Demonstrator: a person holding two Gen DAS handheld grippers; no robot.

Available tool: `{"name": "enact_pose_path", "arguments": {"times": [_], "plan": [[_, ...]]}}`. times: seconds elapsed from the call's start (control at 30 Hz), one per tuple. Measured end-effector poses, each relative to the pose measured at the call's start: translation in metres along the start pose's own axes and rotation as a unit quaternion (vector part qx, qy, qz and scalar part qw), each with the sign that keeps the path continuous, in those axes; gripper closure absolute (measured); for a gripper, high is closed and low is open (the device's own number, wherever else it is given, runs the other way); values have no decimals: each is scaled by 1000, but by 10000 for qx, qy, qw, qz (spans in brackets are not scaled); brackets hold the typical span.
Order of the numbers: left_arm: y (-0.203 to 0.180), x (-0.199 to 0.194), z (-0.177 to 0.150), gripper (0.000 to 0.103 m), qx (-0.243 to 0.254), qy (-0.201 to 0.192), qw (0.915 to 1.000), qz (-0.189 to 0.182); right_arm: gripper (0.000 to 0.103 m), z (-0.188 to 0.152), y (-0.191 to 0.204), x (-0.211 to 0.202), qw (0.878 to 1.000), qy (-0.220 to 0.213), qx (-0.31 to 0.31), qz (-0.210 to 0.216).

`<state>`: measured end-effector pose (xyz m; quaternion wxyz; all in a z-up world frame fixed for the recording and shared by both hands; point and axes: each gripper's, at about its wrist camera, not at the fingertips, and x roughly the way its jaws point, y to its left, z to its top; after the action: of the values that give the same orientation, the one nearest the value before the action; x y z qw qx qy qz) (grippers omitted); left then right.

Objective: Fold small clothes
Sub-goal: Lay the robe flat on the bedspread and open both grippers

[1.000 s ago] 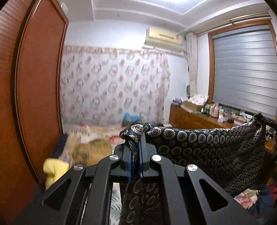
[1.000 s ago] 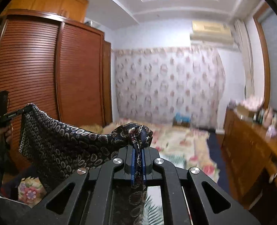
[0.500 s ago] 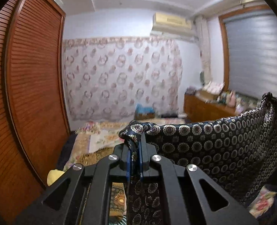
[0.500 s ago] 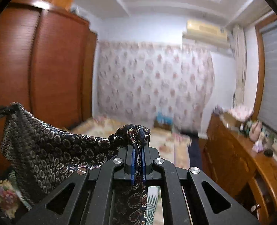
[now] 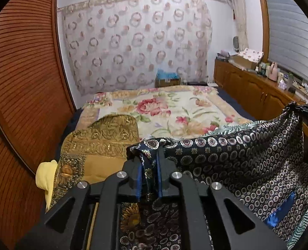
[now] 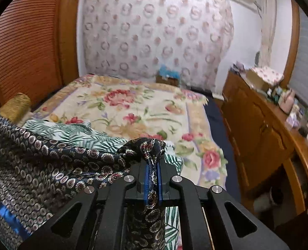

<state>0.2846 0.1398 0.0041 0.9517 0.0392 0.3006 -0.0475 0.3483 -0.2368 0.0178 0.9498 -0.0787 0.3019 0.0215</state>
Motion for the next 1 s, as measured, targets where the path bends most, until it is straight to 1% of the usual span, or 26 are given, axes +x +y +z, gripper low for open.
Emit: {"name": "enact_pose_path", "arguments": {"times": [0.07,0.1,0.13,0.17,0.2,0.23,0.27,0.3,0.33,0.37,0.4,0.43,0.47,0.53,0.6,0.73,0.9,1.0], "plan": [[1,3,-2,89,-7,75,10000,22,98,20,1,6,9999,78,91,-12],[2,3,-3,85,-19,83,10000,46,98,31,-6,0,9999,106,135,-17],[3,-1,-6,82,-36,93,9999,65,93,35,-6,-3,9997,142,194,-25],[5,-1,-9,81,-70,130,9999,71,86,35,-11,-9,9996,158,249,-21],[7,-2,-10,78,-114,146,9998,56,82,37,-10,-11,9994,173,305,-15],[9,-3,-11,76,-160,149,9998,30,75,34,-18,-22,9993,176,339,26],[11,-6,-15,75,-212,159,9996,-1,66,33,-18,-26,9991,184,362,107],[12,-9,-18,75,-234,174,9996,-20,63,32,-19,-28,9990,228,354,168],[13,-11,-23,74,-240,200,9995,-62,62,28,-23,-30,9990,262,325,163],[12,-15,-29,70,-238,239,9993,-164,62,26,-23,-35,9991,248,299,153],[11,-18,-33,57,-231,248,9991,-241,62,22,-26,-40,9992,223,278,192],[9,-21,-39,52,-217,236,9990,-317,62,16,-27,-48,9991,200,239,280],[6,-25,-45,51,-194,246,9988,-377,62,11,-27,-55,9990,191,196,344],[0,-29,-57,42,-152,315,9981,-506,62,-6,-29,-66,9988,217,85,427],[-8,-34,-70,39,-122,378,9971,-643,62,-24,-31,-78,9983,296,-5,502],[-29,-43,-99,38,-41,534,9948,-872,62,-61,-41,-96,9964,528,60,655],[-57,-38,-140,38,89,1019,9894,-1028,62,-105,-54,-109,9918,825,409,881],[-68,-27,-157,38,179,1284,9853,-1111,62,-119,-59,-113,9891,994,544,945]]}}
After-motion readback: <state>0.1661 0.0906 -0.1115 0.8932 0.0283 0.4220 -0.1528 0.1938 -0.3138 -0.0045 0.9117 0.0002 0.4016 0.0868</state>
